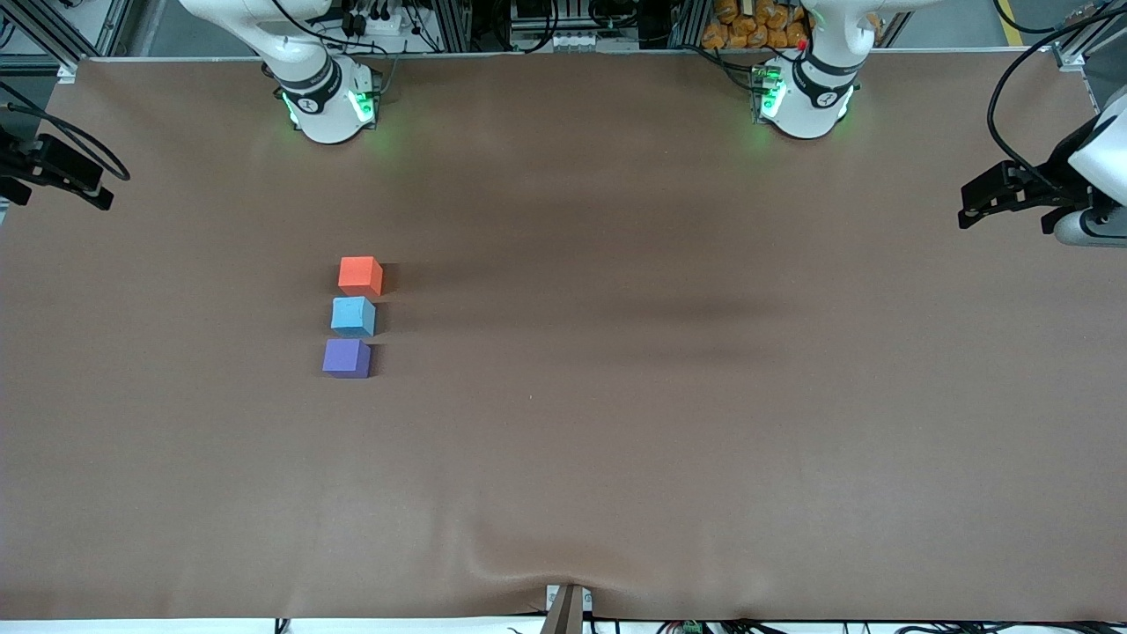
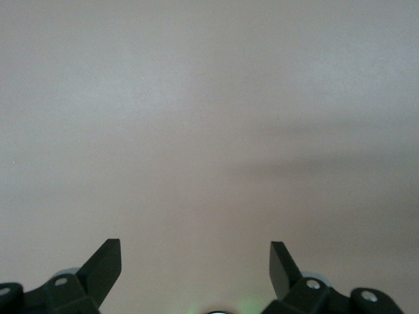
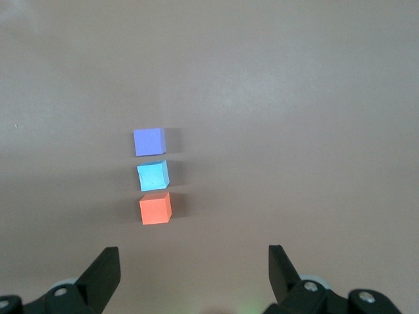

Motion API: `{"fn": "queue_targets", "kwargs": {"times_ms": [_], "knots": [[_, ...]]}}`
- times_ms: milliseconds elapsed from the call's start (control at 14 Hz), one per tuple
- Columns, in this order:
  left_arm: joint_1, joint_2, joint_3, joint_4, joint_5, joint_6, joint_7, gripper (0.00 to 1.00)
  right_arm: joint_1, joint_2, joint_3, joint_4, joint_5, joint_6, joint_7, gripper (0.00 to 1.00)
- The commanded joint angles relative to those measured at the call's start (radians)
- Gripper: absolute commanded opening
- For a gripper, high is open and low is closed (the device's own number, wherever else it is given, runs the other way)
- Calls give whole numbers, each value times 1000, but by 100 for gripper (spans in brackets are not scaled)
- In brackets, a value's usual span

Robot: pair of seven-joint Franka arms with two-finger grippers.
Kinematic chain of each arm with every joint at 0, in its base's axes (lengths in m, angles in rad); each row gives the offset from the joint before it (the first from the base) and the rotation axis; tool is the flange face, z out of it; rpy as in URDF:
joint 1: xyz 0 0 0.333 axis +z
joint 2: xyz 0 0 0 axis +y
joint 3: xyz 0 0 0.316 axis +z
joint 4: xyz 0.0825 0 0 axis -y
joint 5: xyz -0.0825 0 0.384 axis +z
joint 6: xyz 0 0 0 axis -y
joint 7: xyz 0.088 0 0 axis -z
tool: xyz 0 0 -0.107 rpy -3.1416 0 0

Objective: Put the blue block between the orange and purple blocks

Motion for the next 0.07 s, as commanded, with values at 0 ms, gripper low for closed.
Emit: {"fn": "queue_targets", "kwargs": {"times_ms": [0], "knots": [[6, 4, -4, 13, -4, -1, -6, 100, -6, 11, 5, 26, -16, -22, 4, 100]]}}
